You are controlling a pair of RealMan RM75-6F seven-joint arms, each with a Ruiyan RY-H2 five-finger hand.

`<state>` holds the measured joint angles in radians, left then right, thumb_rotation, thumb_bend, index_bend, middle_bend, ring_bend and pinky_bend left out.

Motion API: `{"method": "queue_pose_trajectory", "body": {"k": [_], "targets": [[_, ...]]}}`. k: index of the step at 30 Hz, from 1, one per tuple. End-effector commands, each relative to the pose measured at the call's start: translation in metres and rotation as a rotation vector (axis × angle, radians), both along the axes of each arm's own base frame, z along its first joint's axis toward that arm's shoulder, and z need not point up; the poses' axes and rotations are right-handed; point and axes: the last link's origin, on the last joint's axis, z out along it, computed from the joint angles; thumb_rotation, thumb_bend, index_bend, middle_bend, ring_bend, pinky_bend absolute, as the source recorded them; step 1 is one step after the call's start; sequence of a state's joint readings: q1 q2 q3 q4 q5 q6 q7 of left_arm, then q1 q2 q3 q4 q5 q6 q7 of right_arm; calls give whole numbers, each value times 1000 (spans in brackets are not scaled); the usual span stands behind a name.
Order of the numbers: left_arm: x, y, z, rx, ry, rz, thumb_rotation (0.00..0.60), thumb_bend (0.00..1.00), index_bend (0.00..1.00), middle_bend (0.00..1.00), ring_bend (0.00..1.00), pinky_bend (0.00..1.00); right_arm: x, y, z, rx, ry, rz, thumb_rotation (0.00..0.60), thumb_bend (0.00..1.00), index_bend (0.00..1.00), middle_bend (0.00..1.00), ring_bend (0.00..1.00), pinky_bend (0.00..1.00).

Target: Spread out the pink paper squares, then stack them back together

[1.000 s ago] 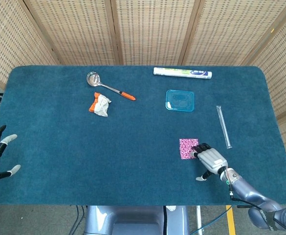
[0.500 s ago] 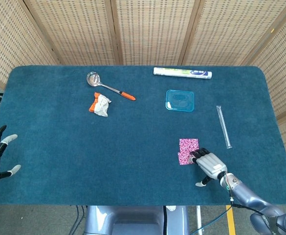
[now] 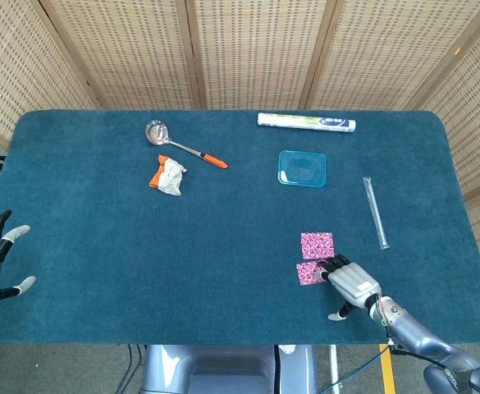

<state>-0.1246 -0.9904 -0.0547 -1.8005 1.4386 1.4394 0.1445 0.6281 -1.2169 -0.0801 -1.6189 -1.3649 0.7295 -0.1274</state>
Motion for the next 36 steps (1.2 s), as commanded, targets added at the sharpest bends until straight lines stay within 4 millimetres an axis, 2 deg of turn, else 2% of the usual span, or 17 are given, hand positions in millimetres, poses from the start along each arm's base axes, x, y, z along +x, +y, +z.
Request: {"method": "queue_pose_trajectory", "body": {"k": [1, 9, 17, 36], "targets": [[0, 0, 0, -1, 0, -1, 600, 134, 201, 0, 0, 0, 5, -4, 4, -19, -10, 15, 446, 0, 216, 96, 0, 0], [-1, -1, 0, 2, 0, 2, 600, 134, 201, 0, 0, 0, 13, -28, 15, -83, -16, 34, 453, 0, 216, 96, 0, 0], [-2, -2, 1, 5, -1, 7, 600, 133, 201, 0, 0, 0, 10, -48, 11, -88, 19, 18, 453, 0, 216, 96, 0, 0], [-2, -4, 2, 5, 2, 12, 600, 133, 201, 0, 0, 0, -5, -52, 7, -80, 68, 3, 454, 0, 216, 97, 0, 0]]}}
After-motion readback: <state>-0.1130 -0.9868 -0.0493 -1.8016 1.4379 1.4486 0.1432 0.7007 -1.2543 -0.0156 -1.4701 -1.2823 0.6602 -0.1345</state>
